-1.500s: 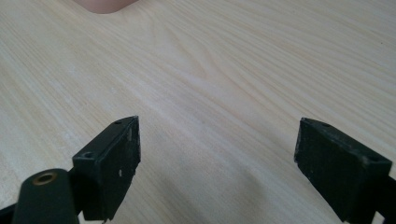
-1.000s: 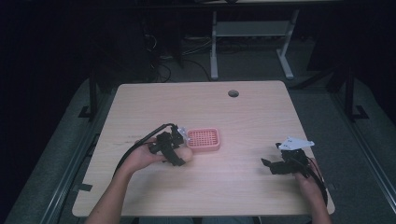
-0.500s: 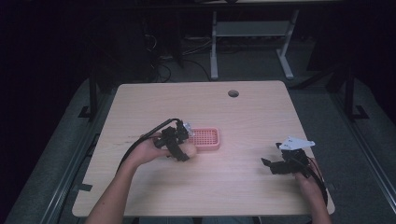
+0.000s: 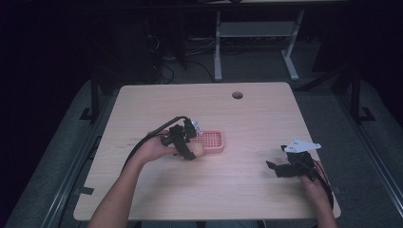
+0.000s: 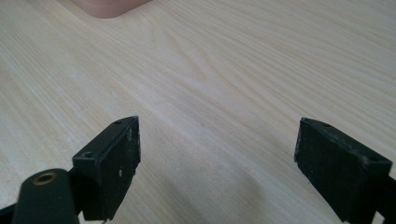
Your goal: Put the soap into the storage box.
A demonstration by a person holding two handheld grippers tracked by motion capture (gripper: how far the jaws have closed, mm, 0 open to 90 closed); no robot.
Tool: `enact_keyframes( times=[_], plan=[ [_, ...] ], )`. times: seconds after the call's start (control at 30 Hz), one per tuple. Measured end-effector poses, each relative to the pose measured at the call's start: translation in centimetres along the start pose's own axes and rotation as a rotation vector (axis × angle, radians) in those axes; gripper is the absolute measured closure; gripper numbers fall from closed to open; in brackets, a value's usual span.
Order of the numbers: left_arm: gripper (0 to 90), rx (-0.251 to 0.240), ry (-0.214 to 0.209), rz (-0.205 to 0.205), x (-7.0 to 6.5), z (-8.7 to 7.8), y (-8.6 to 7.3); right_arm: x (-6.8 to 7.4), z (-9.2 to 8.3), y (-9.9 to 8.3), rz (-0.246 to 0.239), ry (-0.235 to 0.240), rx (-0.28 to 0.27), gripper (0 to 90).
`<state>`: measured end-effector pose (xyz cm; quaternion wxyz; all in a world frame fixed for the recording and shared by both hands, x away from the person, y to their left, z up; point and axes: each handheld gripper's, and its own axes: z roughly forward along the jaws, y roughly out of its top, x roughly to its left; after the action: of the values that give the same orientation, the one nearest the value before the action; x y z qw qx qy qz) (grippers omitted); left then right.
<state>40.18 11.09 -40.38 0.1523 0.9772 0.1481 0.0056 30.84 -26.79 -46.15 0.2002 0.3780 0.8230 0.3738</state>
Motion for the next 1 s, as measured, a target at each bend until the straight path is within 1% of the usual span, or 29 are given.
enact_keyframes(
  times=[0.07,0.13,0.23,0.4,0.47,0.53,0.67,0.7,0.73,0.77,0.83,0.9,1.0],
  plan=[
    [31.5,0.003,-0.008,-0.002,0.1,0.0,0.1,0.0,0.0,0.0,0.003,-0.001,-0.002,13.9],
    [31.5,0.007,0.002,0.003,0.1,0.0,0.3,0.0,0.0,0.0,0.005,0.0,-0.004,13.9],
    [31.6,0.008,-0.006,0.004,0.2,0.1,0.7,-0.1,0.0,0.0,0.002,-0.001,-0.005,13.9],
    [31.6,0.003,0.002,0.016,0.4,0.0,1.3,0.0,-0.1,0.0,0.002,-0.002,-0.005,13.8],
    [31.6,0.003,-0.004,0.01,0.5,-0.1,1.4,0.0,-0.1,0.0,0.002,-0.003,-0.005,13.8],
    [31.6,0.007,0.003,0.016,0.6,0.0,1.6,-0.1,-0.1,0.0,0.001,-0.002,-0.005,13.9],
    [31.6,0.016,-0.001,0.013,0.8,0.0,1.8,-0.1,-0.1,0.0,0.001,-0.003,-0.005,13.9],
    [31.6,0.016,0.004,0.014,0.8,0.0,1.9,-0.1,-0.1,0.0,0.0,-0.003,-0.005,13.8],
    [31.6,0.014,0.004,0.012,0.8,0.0,1.9,-0.1,-0.1,0.0,0.0,-0.003,-0.006,13.9],
    [31.6,0.016,0.006,0.019,0.9,-0.1,2.0,0.0,-0.1,0.0,0.002,-0.003,-0.004,13.9],
    [31.6,0.015,0.003,0.017,0.9,-0.1,2.1,0.0,-0.1,0.0,-0.009,-0.004,-0.007,13.9],
    [31.6,0.013,0.008,0.021,0.9,-0.1,2.3,0.0,-0.1,0.1,-0.01,-0.002,-0.007,13.9],
    [31.5,0.0,0.001,0.013,1.2,-0.1,2.4,0.1,-0.1,0.1,-0.009,-0.001,-0.005,13.8]
  ],
)
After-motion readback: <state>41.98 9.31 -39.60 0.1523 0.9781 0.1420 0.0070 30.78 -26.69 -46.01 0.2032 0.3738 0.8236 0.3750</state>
